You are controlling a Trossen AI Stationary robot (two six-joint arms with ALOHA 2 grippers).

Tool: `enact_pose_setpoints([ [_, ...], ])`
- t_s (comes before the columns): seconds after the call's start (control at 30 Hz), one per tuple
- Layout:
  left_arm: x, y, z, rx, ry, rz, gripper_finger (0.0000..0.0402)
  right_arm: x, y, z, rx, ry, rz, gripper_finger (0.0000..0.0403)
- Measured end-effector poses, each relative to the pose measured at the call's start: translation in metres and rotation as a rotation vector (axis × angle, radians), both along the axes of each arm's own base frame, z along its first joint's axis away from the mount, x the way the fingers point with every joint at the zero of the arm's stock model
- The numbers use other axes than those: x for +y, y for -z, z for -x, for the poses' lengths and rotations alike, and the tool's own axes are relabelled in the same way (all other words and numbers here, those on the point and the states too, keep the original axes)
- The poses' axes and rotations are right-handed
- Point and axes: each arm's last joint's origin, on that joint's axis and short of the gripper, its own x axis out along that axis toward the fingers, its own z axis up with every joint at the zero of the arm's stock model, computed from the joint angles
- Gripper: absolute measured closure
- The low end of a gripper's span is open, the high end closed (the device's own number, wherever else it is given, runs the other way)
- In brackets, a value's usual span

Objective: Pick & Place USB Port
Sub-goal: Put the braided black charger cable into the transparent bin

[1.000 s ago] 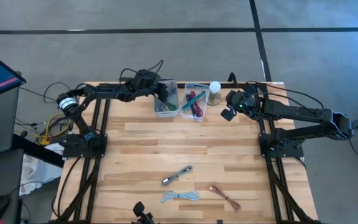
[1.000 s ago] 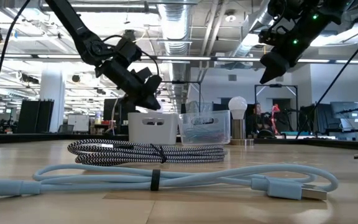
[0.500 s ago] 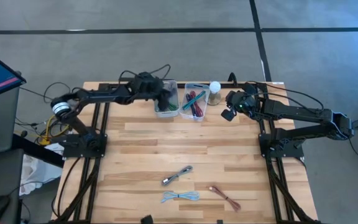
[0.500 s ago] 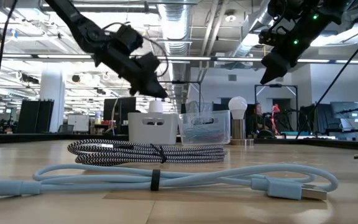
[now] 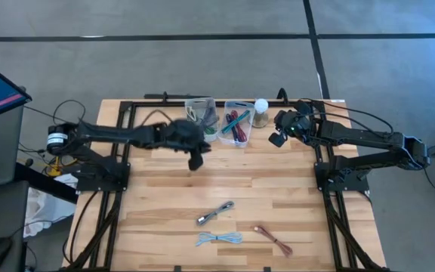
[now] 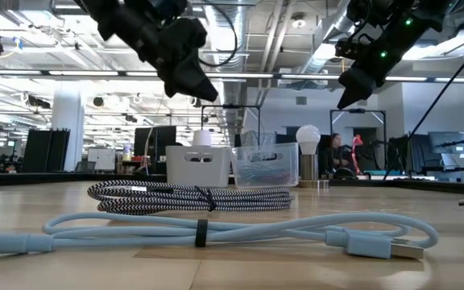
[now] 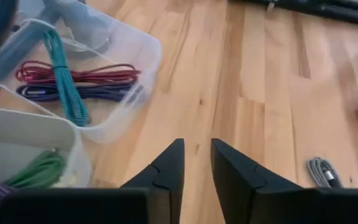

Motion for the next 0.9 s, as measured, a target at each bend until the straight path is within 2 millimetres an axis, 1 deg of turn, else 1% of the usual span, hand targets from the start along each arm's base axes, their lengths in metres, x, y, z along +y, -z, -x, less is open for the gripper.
enact_pose_setpoints([
  [0.17, -0.042, 0.003, -0.004, 0.011, -0.047, -0.047, 0.0307, 0.000, 0.000, 0.000, 0.000, 0.000, 0.000, 0.0310],
  [0.27, -0.058, 0.002, -0.003, -0.003, -0.070, 0.031, 0.0299, 0.000, 0.000, 0.000, 0.000, 0.000, 0.000, 0.0310],
  [0.37, -0.068, 0.005, -0.001, 0.016, -0.085, 0.095, 0.0296, 0.000, 0.000, 0.000, 0.000, 0.000, 0.000, 0.0310],
  [0.6, -0.078, 0.007, 0.001, 0.032, -0.092, 0.181, 0.0295, 0.000, 0.000, 0.000, -0.005, 0.001, -0.001, 0.0310],
  [0.67, -0.079, 0.010, -0.001, 0.045, -0.092, 0.190, 0.0295, 0.000, 0.000, 0.000, -0.005, 0.000, -0.002, 0.0310],
  [0.77, -0.077, 0.023, -0.007, 0.090, -0.104, 0.182, 0.0295, 0.000, 0.000, 0.000, -0.009, 0.003, -0.004, 0.0310],
  [0.9, -0.069, 0.046, -0.023, 0.173, -0.114, 0.202, 0.0295, 0.000, 0.000, 0.000, -0.017, 0.008, -0.008, 0.0310],
])
